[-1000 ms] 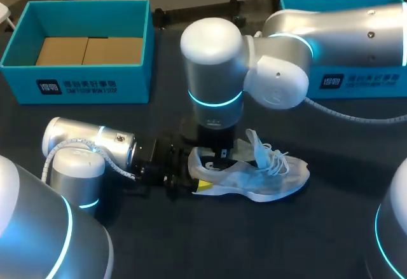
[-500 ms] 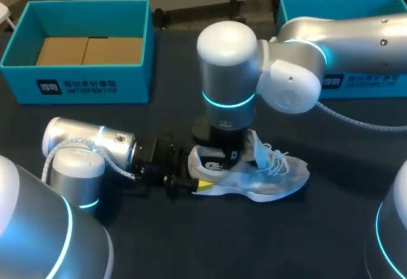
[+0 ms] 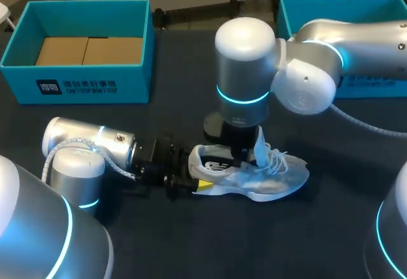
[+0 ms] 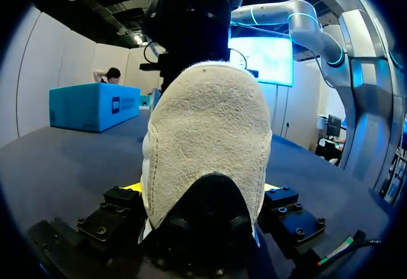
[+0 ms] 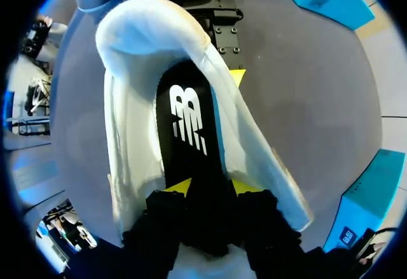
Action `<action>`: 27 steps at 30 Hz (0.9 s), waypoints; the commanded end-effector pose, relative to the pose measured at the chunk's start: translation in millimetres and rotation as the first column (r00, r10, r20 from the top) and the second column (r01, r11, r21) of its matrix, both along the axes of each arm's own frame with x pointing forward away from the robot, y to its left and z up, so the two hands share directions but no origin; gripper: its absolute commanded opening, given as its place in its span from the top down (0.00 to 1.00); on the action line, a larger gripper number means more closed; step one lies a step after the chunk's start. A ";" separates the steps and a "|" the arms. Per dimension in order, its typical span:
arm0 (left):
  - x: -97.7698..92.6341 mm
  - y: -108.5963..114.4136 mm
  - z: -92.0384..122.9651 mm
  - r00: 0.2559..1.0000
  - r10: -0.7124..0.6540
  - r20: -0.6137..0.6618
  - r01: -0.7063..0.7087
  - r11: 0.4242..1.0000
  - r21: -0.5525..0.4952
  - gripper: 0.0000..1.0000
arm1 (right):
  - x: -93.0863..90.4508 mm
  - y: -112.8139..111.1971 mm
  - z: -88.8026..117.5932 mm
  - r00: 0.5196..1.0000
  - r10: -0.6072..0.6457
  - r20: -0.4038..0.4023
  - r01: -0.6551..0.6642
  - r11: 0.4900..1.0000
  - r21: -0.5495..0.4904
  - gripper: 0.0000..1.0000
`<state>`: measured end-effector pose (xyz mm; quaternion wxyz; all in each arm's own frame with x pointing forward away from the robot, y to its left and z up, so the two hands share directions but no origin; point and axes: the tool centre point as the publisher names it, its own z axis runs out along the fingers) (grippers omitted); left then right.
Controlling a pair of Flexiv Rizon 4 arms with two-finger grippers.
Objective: Take the shoe out of the shoebox, open the shoe tongue, remove and reinsert the insole, then place the shoe into the shoebox
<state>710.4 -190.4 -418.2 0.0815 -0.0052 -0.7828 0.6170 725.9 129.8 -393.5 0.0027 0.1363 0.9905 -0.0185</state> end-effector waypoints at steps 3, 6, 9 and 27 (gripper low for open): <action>-0.6 0.3 -3.9 1.000 0.000 0.000 0.000 1.000 0.001 1.00 | 3.2 -1.8 -15.8 0.999 0.009 -0.033 -0.009 1.000 0.012 0.58; -0.6 0.3 -3.9 1.000 0.000 0.000 0.000 1.000 0.001 1.00 | 0.7 -1.0 -25.0 0.998 0.010 -0.058 -0.009 1.000 0.015 0.57; -0.6 0.3 -3.9 1.000 0.000 0.000 0.000 1.000 0.001 1.00 | -4.5 1.1 -31.5 0.996 0.015 -0.082 -0.013 1.000 0.021 0.56; -0.6 0.3 -3.9 1.000 0.000 0.000 0.000 1.000 0.001 1.00 | -52.8 -5.8 -43.4 0.980 -0.002 -0.200 0.002 1.000 -0.002 0.77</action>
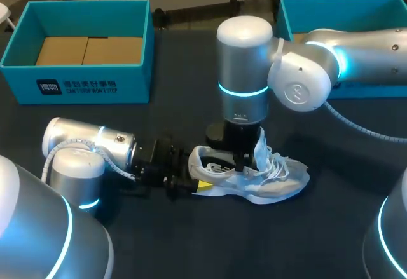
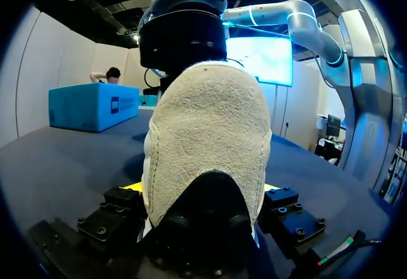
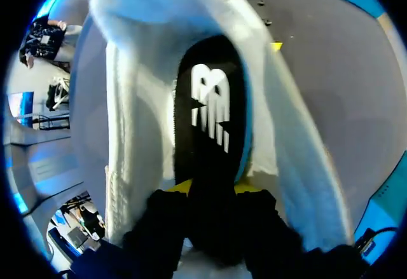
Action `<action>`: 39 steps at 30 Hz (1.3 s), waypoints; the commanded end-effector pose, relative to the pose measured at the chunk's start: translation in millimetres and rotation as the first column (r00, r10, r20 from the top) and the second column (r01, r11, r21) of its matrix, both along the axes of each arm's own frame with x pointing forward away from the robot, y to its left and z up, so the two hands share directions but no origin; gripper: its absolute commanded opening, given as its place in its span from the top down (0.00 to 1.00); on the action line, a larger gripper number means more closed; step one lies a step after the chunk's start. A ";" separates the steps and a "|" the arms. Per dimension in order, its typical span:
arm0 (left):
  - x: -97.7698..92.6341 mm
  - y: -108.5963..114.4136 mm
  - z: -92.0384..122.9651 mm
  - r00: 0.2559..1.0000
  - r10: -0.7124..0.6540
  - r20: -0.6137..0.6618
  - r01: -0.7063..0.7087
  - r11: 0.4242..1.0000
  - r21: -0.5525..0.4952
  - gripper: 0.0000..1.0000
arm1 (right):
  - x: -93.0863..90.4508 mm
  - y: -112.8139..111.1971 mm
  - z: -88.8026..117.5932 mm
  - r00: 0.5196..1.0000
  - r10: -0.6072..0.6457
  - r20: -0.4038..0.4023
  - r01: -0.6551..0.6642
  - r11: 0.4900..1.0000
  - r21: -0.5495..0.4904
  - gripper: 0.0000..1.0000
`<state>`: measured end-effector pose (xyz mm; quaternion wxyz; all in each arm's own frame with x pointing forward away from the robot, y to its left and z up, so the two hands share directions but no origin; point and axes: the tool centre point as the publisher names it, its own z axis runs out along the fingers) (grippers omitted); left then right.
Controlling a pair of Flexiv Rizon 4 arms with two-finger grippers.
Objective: Take the shoe out of the shoebox, open the shoe tongue, remove and reinsert the insole, then place the shoe into the shoebox
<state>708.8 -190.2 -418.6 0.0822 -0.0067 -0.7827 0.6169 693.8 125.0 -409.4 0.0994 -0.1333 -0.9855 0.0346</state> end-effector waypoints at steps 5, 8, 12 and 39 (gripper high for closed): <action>1.1 0.1 -3.5 1.000 0.003 0.000 -0.003 1.000 0.001 1.00 | -24.5 -2.3 -22.6 1.000 -0.014 0.011 0.014 1.000 0.002 0.90; 1.1 0.1 -3.5 1.000 0.003 0.000 -0.003 1.000 0.001 1.00 | -23.4 -2.6 -15.4 0.999 -0.030 0.033 0.029 0.999 0.041 1.00; 1.1 0.1 -3.5 1.000 0.003 0.000 -0.003 1.000 0.001 1.00 | -19.2 0.4 -3.0 0.997 -0.062 0.052 0.057 0.994 0.091 1.00; 1.1 0.1 -3.5 1.000 0.003 0.000 -0.003 1.000 0.001 1.00 | -2.4 -8.7 40.4 0.966 -0.221 0.132 0.143 0.886 0.442 1.00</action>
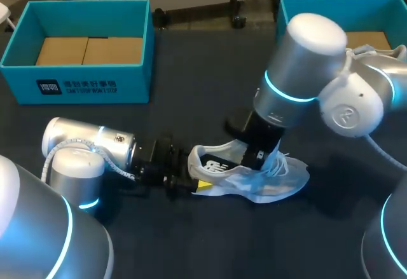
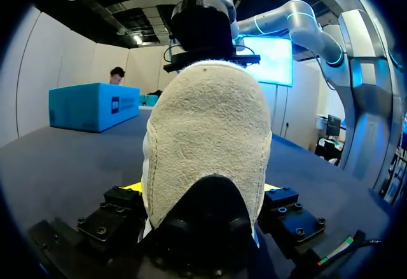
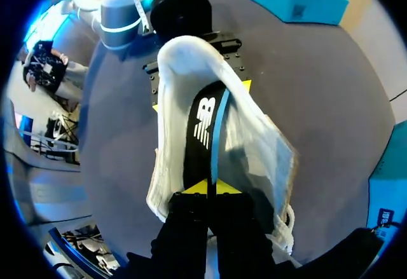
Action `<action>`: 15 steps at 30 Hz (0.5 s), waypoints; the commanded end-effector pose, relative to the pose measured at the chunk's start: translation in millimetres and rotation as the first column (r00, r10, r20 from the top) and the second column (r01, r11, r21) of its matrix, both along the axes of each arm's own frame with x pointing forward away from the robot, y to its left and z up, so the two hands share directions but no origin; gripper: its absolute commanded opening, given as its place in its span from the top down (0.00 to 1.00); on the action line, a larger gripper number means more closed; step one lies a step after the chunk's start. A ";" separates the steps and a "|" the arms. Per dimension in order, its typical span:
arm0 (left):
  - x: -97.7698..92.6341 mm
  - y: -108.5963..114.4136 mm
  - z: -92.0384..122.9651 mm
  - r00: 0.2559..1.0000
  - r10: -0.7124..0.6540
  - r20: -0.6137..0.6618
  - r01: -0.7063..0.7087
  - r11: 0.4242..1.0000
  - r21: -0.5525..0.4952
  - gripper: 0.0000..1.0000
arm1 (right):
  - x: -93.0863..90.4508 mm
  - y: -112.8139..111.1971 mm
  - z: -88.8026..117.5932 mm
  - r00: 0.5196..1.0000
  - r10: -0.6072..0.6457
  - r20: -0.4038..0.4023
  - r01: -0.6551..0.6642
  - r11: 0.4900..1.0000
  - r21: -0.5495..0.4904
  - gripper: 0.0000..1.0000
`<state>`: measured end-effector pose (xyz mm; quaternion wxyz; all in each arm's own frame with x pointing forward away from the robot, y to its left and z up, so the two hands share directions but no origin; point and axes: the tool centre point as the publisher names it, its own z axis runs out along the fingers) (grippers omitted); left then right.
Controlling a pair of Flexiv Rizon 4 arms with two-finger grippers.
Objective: Take the shoe out of the shoebox, open the shoe tongue, remove and reinsert the insole, then place the shoe into the shoebox
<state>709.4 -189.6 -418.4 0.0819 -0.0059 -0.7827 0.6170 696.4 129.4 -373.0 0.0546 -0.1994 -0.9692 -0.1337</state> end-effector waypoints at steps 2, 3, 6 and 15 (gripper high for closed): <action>0.5 -0.5 -3.8 1.000 0.002 0.000 -0.002 1.000 0.001 1.00 | -5.5 -16.3 7.8 0.998 -0.030 0.061 0.021 0.988 0.151 1.00; 0.5 -0.5 -3.8 1.000 0.002 0.000 -0.002 1.000 0.001 1.00 | -5.5 -17.0 9.0 0.997 -0.033 0.062 0.023 0.988 0.156 1.00; 0.5 -0.5 -3.8 1.000 0.002 0.000 -0.002 1.000 0.001 1.00 | -6.1 -19.8 15.0 0.996 -0.034 0.086 0.017 0.981 0.192 1.00; 0.5 -0.5 -3.8 1.000 0.002 0.000 -0.002 1.000 0.001 1.00 | -5.2 -18.4 29.5 0.989 -0.016 0.149 -0.025 0.963 0.270 1.00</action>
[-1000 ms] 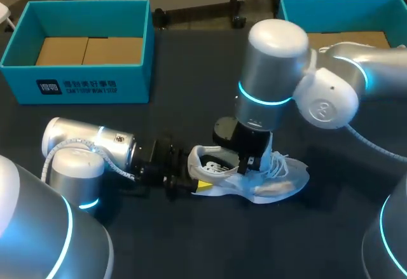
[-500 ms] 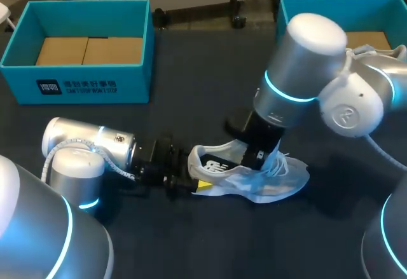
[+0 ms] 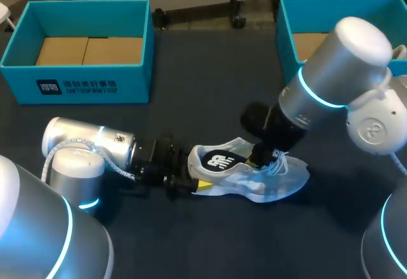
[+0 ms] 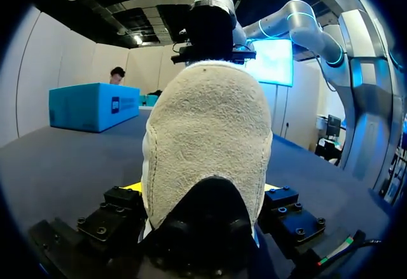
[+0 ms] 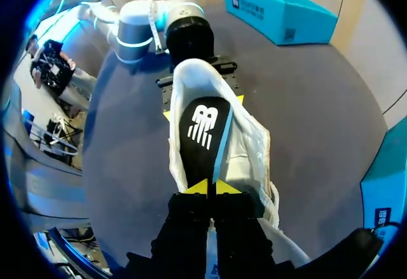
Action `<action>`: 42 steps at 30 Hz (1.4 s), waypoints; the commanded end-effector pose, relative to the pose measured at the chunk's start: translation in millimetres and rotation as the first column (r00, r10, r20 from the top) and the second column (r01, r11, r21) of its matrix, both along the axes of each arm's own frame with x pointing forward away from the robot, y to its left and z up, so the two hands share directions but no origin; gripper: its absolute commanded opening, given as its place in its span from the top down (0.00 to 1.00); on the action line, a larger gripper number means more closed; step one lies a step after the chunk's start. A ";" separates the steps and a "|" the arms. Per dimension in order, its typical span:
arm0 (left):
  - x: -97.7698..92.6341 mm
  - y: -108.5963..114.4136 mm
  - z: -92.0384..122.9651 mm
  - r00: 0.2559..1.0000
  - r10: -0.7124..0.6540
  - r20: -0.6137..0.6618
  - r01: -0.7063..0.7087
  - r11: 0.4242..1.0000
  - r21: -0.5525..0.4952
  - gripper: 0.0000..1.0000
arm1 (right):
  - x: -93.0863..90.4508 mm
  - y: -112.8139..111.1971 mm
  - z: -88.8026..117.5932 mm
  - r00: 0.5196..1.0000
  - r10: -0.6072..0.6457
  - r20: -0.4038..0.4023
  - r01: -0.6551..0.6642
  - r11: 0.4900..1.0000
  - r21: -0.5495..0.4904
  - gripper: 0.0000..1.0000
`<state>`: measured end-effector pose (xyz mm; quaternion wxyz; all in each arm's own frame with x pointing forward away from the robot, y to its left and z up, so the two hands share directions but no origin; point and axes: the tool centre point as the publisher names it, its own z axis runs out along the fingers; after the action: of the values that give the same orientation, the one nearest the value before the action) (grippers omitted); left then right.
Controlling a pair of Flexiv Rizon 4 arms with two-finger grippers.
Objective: Take the shoe out of the shoebox, open the shoe tongue, remove and reinsert the insole, then place the shoe into the shoebox
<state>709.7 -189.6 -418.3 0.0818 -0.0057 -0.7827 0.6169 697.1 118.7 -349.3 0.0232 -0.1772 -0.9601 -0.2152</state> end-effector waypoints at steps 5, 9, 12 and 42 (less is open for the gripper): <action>0.2 -0.5 -3.8 1.000 0.001 0.000 -0.001 1.000 0.001 1.00 | -4.7 -12.7 5.4 0.998 -0.029 0.053 0.020 0.987 0.162 1.00; 0.2 -0.5 -3.8 1.000 0.001 0.000 -0.001 1.000 0.001 1.00 | -3.2 -15.0 6.1 0.998 -0.031 0.062 0.018 0.979 0.203 1.00; 0.2 -0.5 -3.8 1.000 0.001 0.000 -0.001 1.000 0.001 1.00 | -2.8 -15.4 8.2 0.998 -0.027 0.064 0.014 0.979 0.204 1.00; 0.2 -0.5 -3.8 1.000 0.001 0.000 -0.001 1.000 0.001 1.00 | 6.8 23.7 42.8 0.995 0.093 -0.023 -0.094 0.996 -0.013 0.58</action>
<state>709.7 -189.6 -418.5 0.0817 -0.0058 -0.7828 0.6169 695.1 136.9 -306.1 0.0330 -0.1354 -0.9639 -0.2268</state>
